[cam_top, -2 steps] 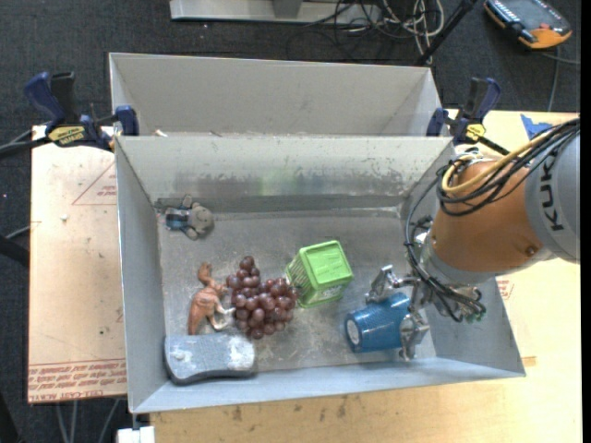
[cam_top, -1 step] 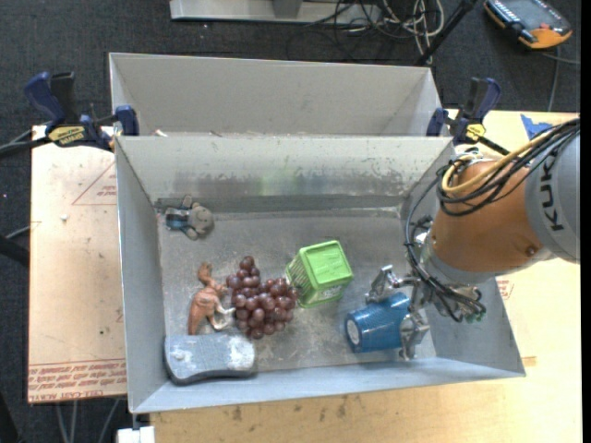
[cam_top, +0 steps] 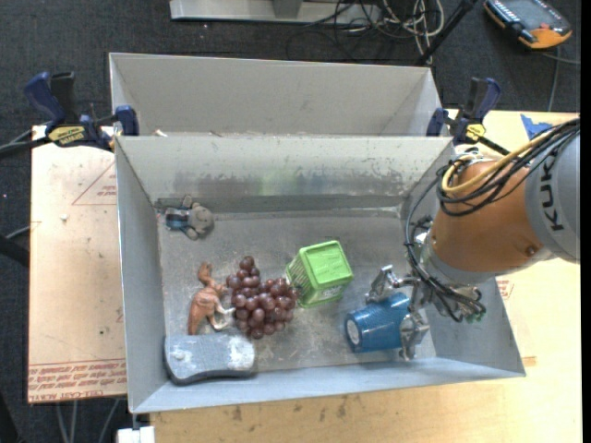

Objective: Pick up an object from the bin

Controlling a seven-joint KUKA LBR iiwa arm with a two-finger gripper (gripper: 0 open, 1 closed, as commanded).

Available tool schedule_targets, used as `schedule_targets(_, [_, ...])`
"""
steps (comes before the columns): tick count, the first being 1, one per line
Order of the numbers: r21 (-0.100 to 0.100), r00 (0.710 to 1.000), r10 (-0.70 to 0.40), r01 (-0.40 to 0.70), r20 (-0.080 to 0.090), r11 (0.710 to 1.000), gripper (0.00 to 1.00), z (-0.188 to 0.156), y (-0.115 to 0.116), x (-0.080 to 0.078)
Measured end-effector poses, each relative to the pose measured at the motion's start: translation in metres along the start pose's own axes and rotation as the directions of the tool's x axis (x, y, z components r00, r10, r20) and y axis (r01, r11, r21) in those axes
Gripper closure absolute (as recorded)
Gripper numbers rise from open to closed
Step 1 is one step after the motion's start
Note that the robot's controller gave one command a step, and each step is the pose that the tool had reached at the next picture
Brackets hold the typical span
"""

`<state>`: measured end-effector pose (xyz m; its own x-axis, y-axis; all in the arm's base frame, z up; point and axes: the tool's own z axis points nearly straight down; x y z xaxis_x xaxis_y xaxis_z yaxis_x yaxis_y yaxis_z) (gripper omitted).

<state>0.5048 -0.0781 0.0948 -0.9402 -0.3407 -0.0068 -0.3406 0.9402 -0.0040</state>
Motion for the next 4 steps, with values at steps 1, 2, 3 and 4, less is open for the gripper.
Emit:
schedule_targets(1, [0.0,1.0,0.0,0.0,0.0,1.0,1.0,0.0,0.0,0.0])
schedule_targets(2, [0.0,1.0,0.0,0.0,0.0,1.0,1.0,0.0,0.0,0.0])
schedule_targets(3, [0.0,1.0,0.0,0.0,0.0,1.0,1.0,0.0,0.0,0.0])
schedule_targets(4, [0.0,1.0,0.0,0.0,0.0,1.0,1.0,0.0,0.0,0.0])
